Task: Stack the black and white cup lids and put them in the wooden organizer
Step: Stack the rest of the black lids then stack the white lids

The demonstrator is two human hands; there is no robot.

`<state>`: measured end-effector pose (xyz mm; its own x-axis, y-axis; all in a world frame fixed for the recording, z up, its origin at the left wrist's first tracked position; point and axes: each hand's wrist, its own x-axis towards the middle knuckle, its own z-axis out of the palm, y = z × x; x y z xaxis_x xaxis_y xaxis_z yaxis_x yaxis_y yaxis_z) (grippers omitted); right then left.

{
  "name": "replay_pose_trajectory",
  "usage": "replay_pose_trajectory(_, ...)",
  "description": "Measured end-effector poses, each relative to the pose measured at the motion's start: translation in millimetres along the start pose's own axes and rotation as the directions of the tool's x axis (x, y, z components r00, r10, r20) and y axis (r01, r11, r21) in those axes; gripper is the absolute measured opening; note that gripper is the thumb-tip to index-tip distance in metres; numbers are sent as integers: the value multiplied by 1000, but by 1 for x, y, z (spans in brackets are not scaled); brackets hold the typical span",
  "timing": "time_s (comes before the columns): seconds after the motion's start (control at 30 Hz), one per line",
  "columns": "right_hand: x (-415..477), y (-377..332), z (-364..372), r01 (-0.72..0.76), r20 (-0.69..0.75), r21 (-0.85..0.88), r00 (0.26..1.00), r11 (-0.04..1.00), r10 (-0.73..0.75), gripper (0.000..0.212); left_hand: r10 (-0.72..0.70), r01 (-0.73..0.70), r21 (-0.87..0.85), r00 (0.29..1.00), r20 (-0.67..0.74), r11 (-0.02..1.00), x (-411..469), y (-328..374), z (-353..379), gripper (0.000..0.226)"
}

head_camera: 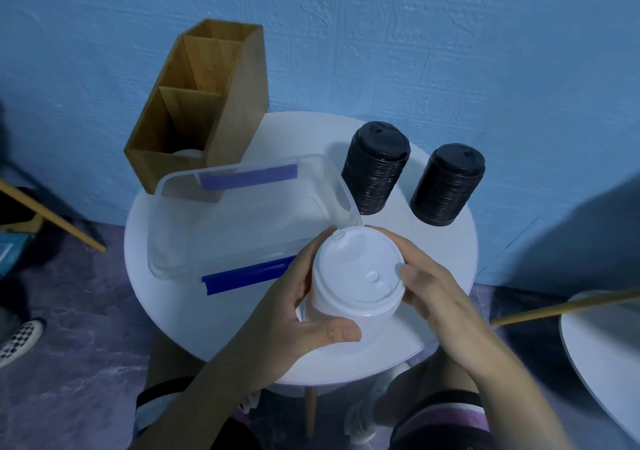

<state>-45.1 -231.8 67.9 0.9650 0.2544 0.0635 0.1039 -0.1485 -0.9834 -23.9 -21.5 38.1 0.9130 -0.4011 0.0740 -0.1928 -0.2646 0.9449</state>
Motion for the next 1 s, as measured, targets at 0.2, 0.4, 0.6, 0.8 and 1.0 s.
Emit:
replay_pose_trajectory(0.2, 0, -4, -2, 55, -8, -96, 998, 994, -57, 48, 32, -32, -10, 999, 12, 999, -1, 4, 0, 95)
replay_pose_trajectory(0.4, 3, -2, 0, 89, 36, -86, 996, 992, -86, 46, 44, -42, -31, 998, 54, 999, 0, 0, -2, 93)
replay_pose_trajectory(0.6, 5, 4, 3, 91, 20, -36, 996, 995, -91, 45, 74, -71, -64, 996, 53, 995, 1, -3, -3, 84)
replay_pose_trajectory(0.8, 2, 1, 7, 91, -24, -29, 996, 995, -91, 47, 29, -28, 103, 1000, -9, 994, -6, -3, -9, 79)
replay_pose_trajectory(1.0, 0, -3, 4, 67, -29, -64, 997, 996, -69, 45, 2, 11, 53, 971, -240, 999, -21, -14, -46, 50)
